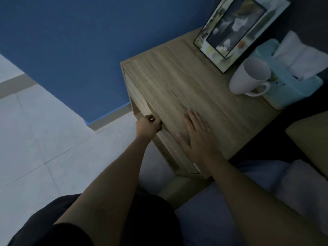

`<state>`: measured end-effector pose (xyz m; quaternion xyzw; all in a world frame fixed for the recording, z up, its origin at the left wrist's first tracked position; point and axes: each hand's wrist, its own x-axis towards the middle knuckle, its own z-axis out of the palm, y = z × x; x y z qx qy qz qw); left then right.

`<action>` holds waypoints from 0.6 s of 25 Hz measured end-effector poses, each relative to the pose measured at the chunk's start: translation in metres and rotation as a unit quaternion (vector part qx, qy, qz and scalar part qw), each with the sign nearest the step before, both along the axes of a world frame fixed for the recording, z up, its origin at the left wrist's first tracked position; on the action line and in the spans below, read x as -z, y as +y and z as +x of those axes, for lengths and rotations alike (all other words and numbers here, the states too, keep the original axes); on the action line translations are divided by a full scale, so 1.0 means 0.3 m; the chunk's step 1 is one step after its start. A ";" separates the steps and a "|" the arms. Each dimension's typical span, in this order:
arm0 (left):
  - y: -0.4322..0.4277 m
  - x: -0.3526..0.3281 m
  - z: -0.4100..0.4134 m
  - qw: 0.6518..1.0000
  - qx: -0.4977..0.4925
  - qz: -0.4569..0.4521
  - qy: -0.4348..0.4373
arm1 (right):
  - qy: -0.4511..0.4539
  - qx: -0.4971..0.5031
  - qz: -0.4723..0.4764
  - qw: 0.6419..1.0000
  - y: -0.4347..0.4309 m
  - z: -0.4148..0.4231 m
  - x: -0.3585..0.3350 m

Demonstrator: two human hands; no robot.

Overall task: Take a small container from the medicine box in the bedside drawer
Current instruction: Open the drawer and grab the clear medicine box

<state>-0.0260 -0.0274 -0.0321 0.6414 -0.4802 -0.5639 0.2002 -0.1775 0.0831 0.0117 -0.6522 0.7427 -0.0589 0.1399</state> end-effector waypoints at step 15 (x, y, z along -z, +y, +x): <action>0.149 -0.010 0.474 0.998 -0.035 0.017 -0.057 | 0.014 0.004 -0.021 1.000 -0.001 -0.008 0.019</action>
